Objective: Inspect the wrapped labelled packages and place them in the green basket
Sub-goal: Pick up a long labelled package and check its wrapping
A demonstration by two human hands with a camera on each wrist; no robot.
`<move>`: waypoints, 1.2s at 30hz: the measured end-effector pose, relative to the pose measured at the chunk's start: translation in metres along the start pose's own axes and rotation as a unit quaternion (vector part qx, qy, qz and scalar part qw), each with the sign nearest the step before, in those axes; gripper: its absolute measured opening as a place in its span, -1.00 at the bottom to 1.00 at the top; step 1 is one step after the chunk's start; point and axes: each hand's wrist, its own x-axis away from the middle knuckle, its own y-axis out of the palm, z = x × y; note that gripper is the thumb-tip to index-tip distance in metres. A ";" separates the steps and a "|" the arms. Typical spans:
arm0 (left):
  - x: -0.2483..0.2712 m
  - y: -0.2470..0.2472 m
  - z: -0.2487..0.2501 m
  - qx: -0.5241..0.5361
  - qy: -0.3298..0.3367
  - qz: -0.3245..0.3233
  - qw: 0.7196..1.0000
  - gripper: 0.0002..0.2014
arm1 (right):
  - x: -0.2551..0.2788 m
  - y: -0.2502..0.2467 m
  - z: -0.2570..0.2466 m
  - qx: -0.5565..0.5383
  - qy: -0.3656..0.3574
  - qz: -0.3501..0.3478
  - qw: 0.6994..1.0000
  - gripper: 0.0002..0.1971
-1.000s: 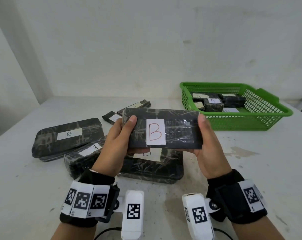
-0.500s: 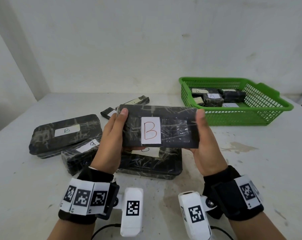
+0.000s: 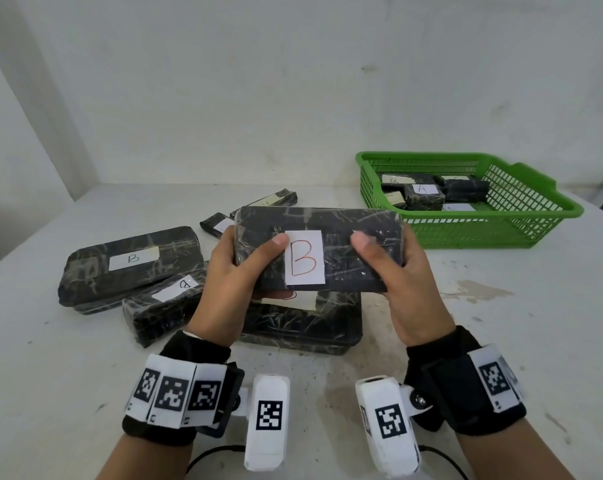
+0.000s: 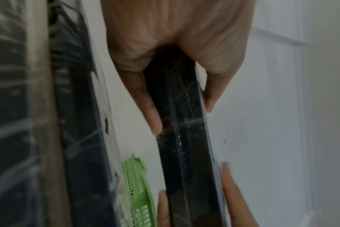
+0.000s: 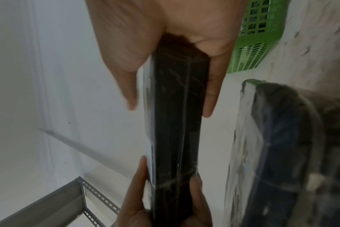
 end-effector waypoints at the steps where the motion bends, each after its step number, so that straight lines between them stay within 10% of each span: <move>1: 0.000 0.000 0.001 0.001 -0.004 -0.012 1.000 -0.41 | 0.000 -0.001 0.000 -0.004 -0.007 -0.002 1.000 -0.42; 18: -0.007 -0.013 0.004 0.060 -0.008 -0.048 0.997 -0.63 | -0.004 -0.007 0.000 -0.058 0.001 -0.084 0.995 -0.39; 36: -0.008 -0.012 0.002 0.044 0.017 -0.044 0.998 -0.54 | -0.005 -0.012 -0.001 -0.148 0.011 -0.146 0.978 0.08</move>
